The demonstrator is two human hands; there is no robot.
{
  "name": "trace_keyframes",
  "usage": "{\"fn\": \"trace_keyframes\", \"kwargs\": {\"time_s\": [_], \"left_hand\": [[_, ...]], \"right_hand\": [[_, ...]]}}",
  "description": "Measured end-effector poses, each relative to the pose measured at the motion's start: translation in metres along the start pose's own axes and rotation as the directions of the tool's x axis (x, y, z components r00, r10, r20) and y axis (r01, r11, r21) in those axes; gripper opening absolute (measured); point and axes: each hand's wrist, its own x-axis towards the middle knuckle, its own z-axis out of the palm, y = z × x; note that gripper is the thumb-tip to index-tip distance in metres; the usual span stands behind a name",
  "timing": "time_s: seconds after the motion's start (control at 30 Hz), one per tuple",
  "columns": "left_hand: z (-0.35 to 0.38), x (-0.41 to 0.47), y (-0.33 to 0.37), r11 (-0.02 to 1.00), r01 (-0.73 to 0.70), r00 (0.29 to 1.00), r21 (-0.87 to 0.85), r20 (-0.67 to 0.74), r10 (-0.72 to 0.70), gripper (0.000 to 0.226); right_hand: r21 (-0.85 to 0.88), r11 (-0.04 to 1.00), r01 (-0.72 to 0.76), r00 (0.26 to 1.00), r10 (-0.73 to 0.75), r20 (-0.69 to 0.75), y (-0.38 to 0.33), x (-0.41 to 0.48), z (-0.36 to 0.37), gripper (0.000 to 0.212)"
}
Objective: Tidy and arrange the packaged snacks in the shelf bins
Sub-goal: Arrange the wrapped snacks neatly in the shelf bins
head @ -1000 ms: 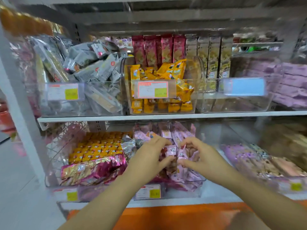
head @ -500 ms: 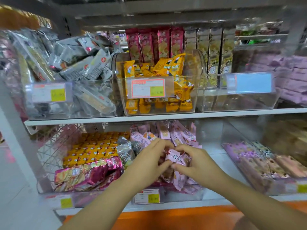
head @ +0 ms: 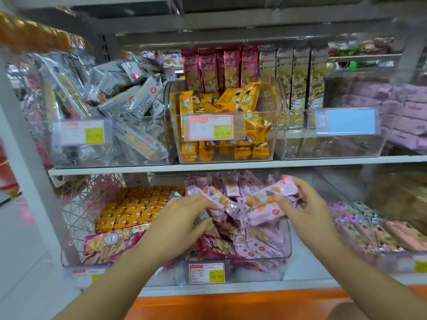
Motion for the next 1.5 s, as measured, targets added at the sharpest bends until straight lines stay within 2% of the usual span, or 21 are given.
{"fn": "trace_keyframes", "kwargs": {"time_s": [0.1,0.17,0.3,0.5,0.57,0.77,0.87,1.0,1.3,1.5], "left_hand": [[0.0,-0.004,-0.002,0.994,-0.023,0.999,0.103,-0.042,0.027,0.019],[0.002,-0.007,-0.001,0.989,-0.039,0.999,0.145,-0.028,0.044,0.029],[0.011,-0.016,-0.004,0.974,-0.081,0.996,0.212,-0.01,0.084,0.053],[0.01,-0.022,-0.013,0.95,-0.078,0.997,0.301,0.043,0.068,0.039],[0.011,-0.025,-0.016,0.954,-0.072,0.997,0.292,0.042,0.063,0.04],[0.011,-0.028,-0.021,0.96,-0.096,0.992,0.264,-0.053,0.113,0.031],[0.013,-0.027,-0.024,0.968,-0.083,0.991,0.237,-0.079,0.104,0.03],[0.016,-0.024,-0.026,0.977,-0.078,0.989,0.2,-0.108,0.101,0.026],[0.021,-0.026,-0.029,0.984,-0.076,0.985,0.162,-0.141,0.099,0.022],[0.022,-0.021,-0.025,0.979,-0.056,0.988,0.197,-0.128,0.082,0.022]], "right_hand": [[0.11,0.994,0.003,0.988,0.014,-0.153,0.002,-0.008,0.002,0.032],[0.158,0.987,0.007,0.975,0.028,-0.22,0.007,-0.007,0.011,0.031],[0.15,0.988,0.021,0.955,0.025,-0.296,0.012,0.004,0.036,0.031],[0.141,0.989,0.033,0.942,0.016,-0.335,0.013,0.024,0.068,0.027],[0.078,0.997,0.013,0.954,0.011,-0.299,0.015,0.029,0.073,0.029],[-0.066,0.99,-0.126,0.982,0.115,-0.152,0.025,0.052,0.07,0.032],[-0.154,0.978,-0.138,0.984,0.119,-0.13,0.021,0.056,0.062,0.033],[-0.176,0.964,-0.199,0.978,0.185,-0.093,0.021,0.057,0.051,0.04],[-0.32,0.93,-0.182,0.971,0.22,0.089,0.019,0.062,0.037,0.042],[-0.464,0.878,-0.119,0.949,0.238,0.206,0.011,0.068,0.029,0.028]]}}
